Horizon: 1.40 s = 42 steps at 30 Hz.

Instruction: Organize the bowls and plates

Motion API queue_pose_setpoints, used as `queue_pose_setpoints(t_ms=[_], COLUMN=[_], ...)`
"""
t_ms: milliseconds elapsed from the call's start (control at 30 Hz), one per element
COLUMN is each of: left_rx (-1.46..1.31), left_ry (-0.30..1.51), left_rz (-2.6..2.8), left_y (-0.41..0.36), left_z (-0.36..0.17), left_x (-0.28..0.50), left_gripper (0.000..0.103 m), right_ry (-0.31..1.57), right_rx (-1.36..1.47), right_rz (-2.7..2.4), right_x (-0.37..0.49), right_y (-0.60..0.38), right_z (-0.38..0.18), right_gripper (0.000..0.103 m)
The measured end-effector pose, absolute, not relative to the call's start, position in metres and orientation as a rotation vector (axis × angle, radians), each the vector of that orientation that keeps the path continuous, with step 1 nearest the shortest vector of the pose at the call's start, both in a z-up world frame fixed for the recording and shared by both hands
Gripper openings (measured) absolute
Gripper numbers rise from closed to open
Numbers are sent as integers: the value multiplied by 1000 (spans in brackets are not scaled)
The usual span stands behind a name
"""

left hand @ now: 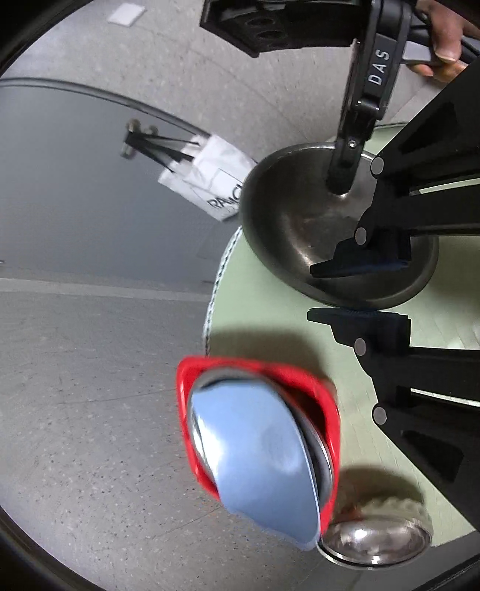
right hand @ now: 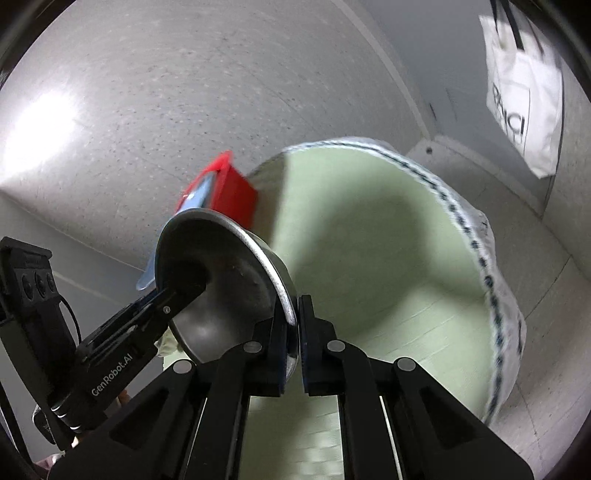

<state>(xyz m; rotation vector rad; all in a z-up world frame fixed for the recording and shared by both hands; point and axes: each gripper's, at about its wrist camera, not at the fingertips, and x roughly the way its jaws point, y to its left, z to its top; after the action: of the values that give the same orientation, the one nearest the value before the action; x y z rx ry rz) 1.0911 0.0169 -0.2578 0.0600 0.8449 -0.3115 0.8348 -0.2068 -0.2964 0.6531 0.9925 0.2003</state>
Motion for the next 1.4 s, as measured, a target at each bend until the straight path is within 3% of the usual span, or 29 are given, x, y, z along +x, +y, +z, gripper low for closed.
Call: queue_pose_setpoints(t_ms=[300,700,967,1400], left_rx=[1,-39,-77,-46], left_ry=[746,808,918,985], left_rz=[-324,-235,-261,-261], left_y=[181,358,386,368], left_z=[-214,-238,-270,-298], left_x=[1022,1006,1038,1118], left_gripper=[13,13,16,20], right_ry=[903,970,1028,1067], right_rx=[582,524,383,270], right_rz=[251,251,159,79], right_x=[820,862,887,900], right_y=[-72,92,134,143], right_z=[-246,-278,-302,-320], right_gripper=[5,5,6,10])
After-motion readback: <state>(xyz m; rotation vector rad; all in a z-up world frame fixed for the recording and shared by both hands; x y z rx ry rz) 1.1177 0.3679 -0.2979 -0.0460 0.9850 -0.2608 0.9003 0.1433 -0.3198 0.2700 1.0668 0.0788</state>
